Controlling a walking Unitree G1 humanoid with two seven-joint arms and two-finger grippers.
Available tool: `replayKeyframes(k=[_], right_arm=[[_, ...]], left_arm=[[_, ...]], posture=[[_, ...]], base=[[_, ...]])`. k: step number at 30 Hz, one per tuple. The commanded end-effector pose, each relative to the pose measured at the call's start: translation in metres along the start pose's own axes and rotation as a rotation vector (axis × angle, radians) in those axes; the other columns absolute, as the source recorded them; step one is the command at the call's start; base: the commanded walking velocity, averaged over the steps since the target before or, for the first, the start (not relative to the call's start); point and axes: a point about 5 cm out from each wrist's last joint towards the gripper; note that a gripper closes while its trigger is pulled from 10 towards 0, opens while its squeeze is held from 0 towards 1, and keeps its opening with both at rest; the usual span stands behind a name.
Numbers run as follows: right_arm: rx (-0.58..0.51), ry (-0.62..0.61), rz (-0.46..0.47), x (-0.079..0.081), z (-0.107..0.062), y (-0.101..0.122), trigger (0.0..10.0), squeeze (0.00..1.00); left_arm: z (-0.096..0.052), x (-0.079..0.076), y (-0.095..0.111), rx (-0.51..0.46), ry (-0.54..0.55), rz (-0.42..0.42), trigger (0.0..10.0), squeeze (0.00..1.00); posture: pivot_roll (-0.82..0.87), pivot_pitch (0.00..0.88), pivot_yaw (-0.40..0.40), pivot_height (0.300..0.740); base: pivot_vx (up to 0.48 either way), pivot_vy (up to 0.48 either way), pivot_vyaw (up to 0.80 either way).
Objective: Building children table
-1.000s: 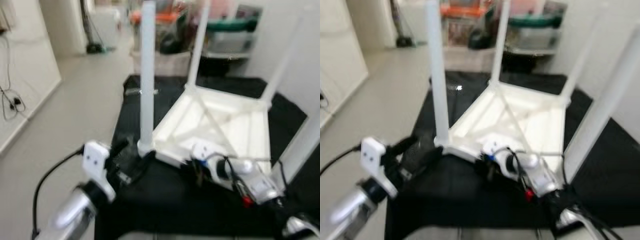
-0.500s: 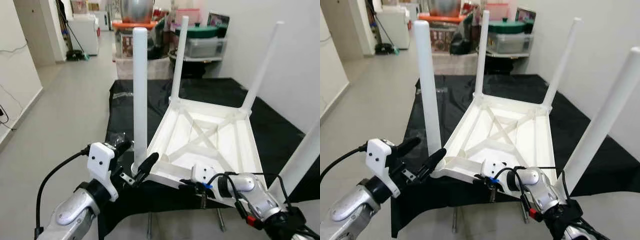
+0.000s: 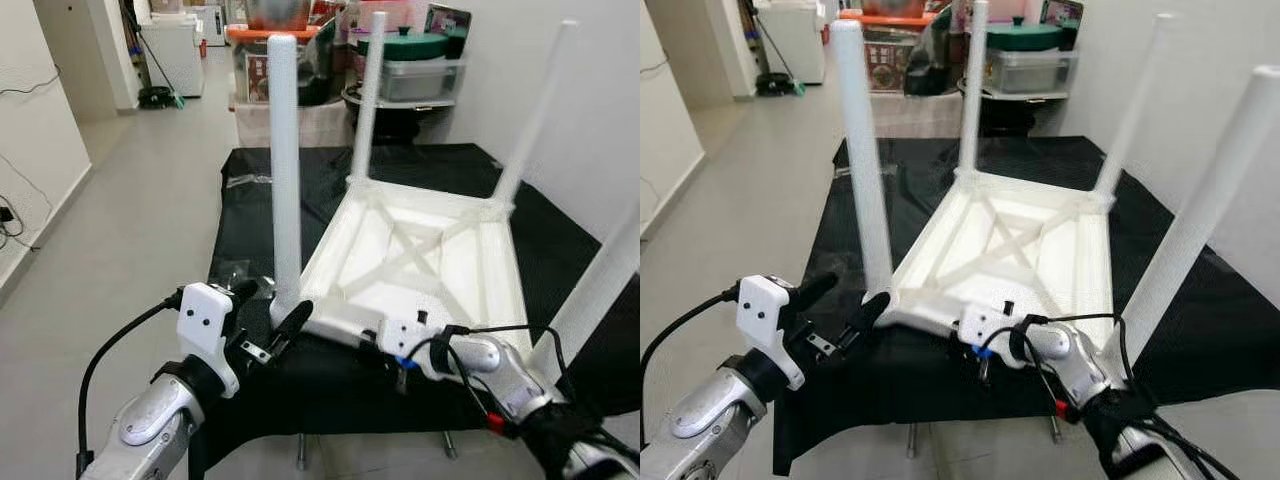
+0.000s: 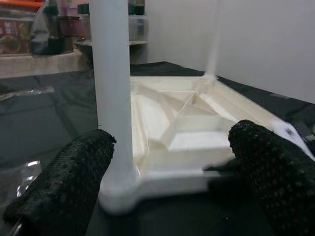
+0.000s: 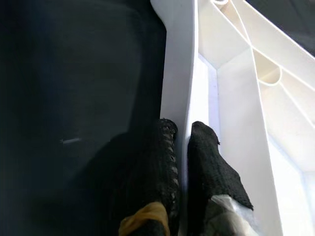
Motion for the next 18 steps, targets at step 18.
replayKeyframes(k=[18], right_arm=[[-0.277, -0.125, -0.083, -0.010, -0.002, 0.037, 10.0, 0.00]], left_arm=[[0.003, -0.005, -0.006, 0.022, -0.015, 0.010, 10.0, 0.00]], posture=[[0.08, 0.000, -0.052, 0.740]], base=[[0.000, 0.000, 0.00]])
Point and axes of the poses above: a point about 5 cm out from each wrist's last joint towards the gripper, its own z axis pointing out of the wrist towards the gripper, its own y axis along the axis of the wrist's last joint, x = y × z, and after that the axes turned 11 degrees about z, right-handed
